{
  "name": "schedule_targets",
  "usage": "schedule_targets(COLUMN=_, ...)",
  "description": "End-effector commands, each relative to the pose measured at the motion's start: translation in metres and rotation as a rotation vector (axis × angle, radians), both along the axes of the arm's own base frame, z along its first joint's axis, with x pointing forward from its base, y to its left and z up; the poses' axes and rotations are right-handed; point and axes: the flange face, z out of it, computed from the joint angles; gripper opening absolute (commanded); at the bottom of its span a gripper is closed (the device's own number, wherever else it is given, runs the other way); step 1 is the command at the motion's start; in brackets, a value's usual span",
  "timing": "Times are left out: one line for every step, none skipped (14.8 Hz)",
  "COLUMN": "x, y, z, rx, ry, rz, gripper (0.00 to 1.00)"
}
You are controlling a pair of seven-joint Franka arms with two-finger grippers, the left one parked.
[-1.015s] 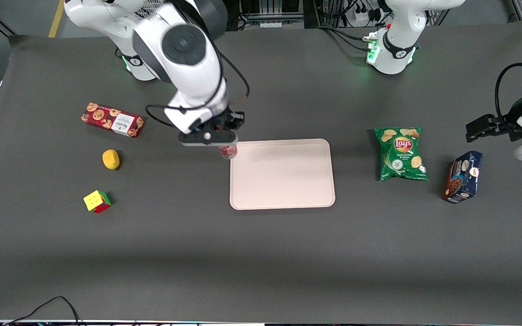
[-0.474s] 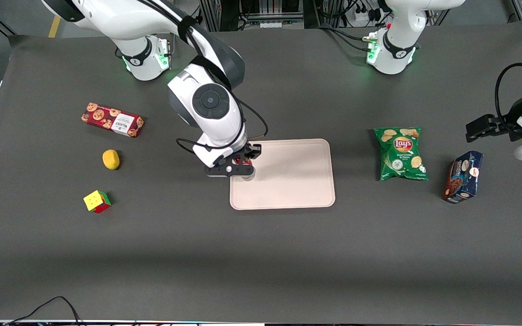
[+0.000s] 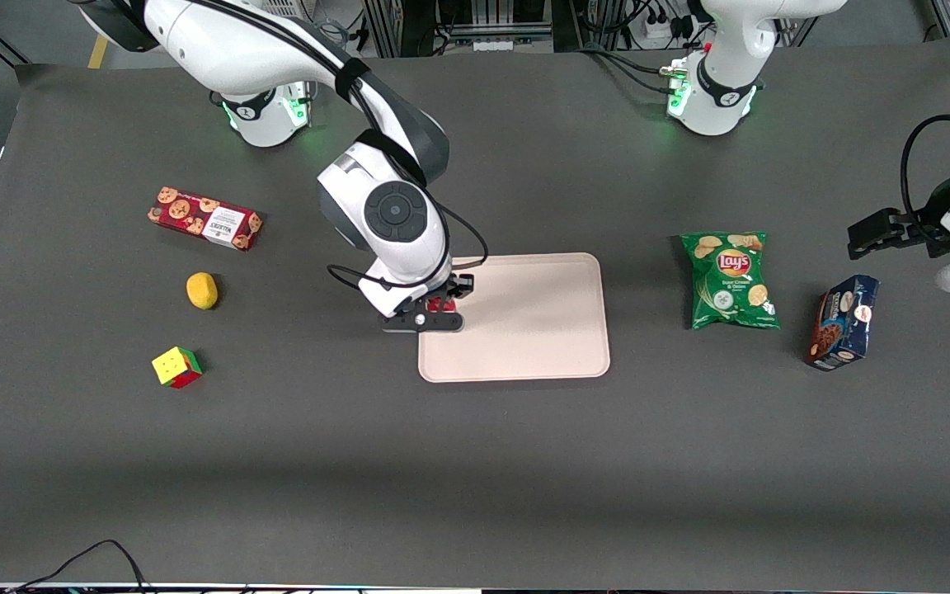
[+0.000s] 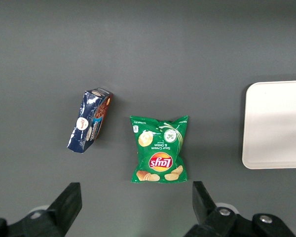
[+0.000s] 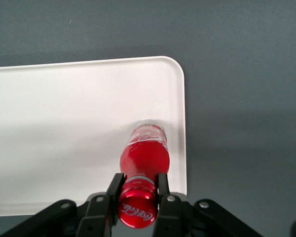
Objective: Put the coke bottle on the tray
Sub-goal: 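Lower the bottle upright onto the tray and open the right gripper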
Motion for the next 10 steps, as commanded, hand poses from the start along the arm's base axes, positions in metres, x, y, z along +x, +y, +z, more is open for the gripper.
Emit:
schedule_targets(x=-0.002, y=0.001, z=-0.002, rx=0.004, ry=-0.032, rz=-0.014, gripper=0.00)
schedule_targets(x=-0.001, y=0.000, z=-0.004, rx=0.005, ry=-0.033, rz=-0.017, gripper=0.00)
schedule_targets(x=-0.001, y=0.000, z=-0.007, rx=0.007, ry=-0.033, rz=-0.016, gripper=0.00)
schedule_targets(x=-0.001, y=-0.001, z=-0.011, rx=0.006, ry=-0.033, rz=-0.018, gripper=0.00)
schedule_targets(x=0.000, y=-0.001, z=-0.013, rx=0.012, ry=-0.039, rz=-0.017, gripper=0.00)
schedule_targets(x=0.000, y=-0.002, z=-0.017, rx=0.012, ry=-0.037, rz=-0.020, gripper=0.00)
schedule_targets(x=0.000, y=-0.002, z=-0.017, rx=0.013, ry=-0.038, rz=-0.020, gripper=0.00)
schedule_targets(x=0.000, y=-0.002, z=-0.017, rx=0.013, ry=-0.037, rz=-0.021, gripper=0.01)
schedule_targets(x=0.000, y=-0.002, z=-0.017, rx=0.013, ry=-0.037, rz=-0.021, gripper=0.33)
schedule_targets(x=0.000, y=-0.002, z=-0.017, rx=0.014, ry=-0.037, rz=-0.020, gripper=0.70)
